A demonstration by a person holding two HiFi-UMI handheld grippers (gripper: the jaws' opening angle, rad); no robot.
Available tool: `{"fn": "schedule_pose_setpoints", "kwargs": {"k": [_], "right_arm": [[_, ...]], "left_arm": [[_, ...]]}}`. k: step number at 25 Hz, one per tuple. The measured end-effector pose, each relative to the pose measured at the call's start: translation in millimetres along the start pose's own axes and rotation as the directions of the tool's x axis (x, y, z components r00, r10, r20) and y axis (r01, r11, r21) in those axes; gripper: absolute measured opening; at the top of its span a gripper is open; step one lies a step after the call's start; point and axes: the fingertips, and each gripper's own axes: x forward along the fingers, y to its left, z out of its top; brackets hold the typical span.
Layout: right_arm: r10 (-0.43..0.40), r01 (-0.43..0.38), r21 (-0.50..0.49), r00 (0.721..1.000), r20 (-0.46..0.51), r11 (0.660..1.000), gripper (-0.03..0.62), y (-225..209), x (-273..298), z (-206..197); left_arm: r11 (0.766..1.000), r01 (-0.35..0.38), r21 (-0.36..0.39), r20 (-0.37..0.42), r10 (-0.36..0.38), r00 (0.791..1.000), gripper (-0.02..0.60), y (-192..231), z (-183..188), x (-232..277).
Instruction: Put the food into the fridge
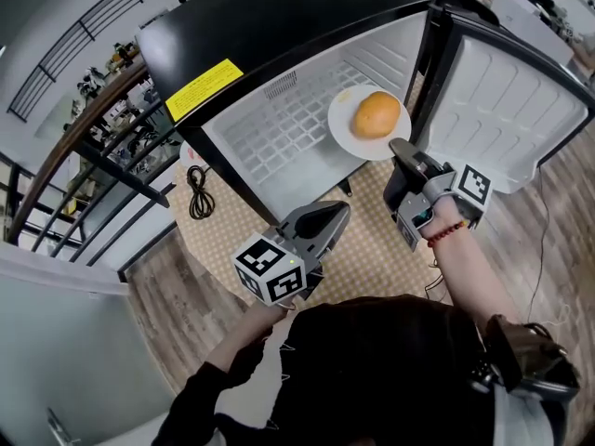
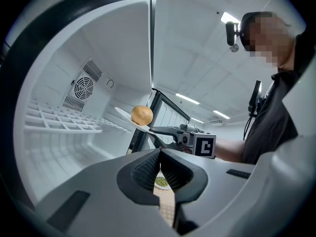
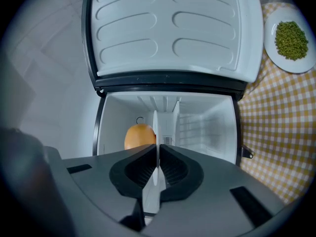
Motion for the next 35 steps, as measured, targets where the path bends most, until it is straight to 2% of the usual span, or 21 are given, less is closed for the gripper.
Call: {"fn": "schedule_pose_setpoints", "kwargs": {"k": [6,15,35], "right_arm": [[-0.023,0.022,-0.006,0.999,-0.041,1.000,0.025,-8,11,6],[-0.073,0.074,0.001,0.994,-0.075,0.997,0.025,-21,28,12],[-0.089,0.091,0.033,0.995,-0.046,0.995,0.025,-28,76,37]], "left_arm": [[0.998,-0.048,-0.038,0.056,0.050,0.997,0.012,7,9,12],[0.996,-0.070,-0.048,0.062,0.073,0.995,0.012,13,12,27],[0.989,-0.137,-0.049,0.042,0.139,0.989,0.014,30,8,33]]}}
